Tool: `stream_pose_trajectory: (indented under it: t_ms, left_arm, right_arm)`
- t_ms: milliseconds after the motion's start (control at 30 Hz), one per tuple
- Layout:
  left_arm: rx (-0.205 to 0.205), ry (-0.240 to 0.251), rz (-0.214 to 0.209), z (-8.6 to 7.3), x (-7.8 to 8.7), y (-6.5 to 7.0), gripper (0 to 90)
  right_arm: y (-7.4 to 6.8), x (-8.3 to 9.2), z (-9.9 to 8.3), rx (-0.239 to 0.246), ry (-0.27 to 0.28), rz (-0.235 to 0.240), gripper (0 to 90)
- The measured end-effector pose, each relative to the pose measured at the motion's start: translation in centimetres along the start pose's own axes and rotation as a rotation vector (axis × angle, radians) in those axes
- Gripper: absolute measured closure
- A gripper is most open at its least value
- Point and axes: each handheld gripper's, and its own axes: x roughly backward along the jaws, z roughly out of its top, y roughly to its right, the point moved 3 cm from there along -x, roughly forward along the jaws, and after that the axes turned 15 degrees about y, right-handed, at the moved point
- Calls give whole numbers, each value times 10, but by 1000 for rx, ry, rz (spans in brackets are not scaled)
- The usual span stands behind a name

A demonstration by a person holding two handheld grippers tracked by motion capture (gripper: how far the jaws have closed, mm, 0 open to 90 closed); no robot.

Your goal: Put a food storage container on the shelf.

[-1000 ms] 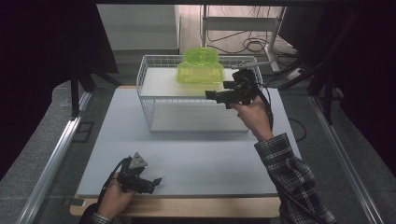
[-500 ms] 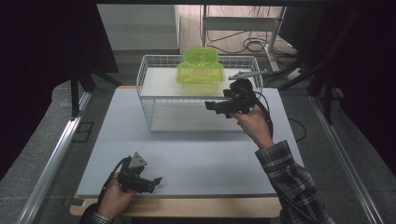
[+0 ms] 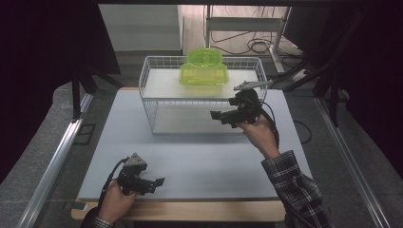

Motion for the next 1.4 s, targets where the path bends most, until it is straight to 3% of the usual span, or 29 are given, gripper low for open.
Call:
stream_pose_trajectory:
  t_ms: [100, 267, 500, 733, 1400]
  left_arm:
    - [13, 9, -11, 0, -1, -1, 56]
    - [-35, 9, -18, -2, -1, 0, 56]
    - [-34, 31, -3, -2, 0, -4, 52]
    - [-96, 16, 31, -4, -1, -3, 40]
    - [-177, -33, 45, -7, -6, 1, 20]
  right_arm:
    - [-1, 2, -4, 11, -4, -7, 70]
    - [-3, 6, -11, 50, -12, -20, 64]
    - [-6, 9, -21, 79, -19, -12, 27]
    - [-16, 10, -32, 115, -30, 13, 14]
    - [-15, 14, -73, 97, -38, 13, 13]
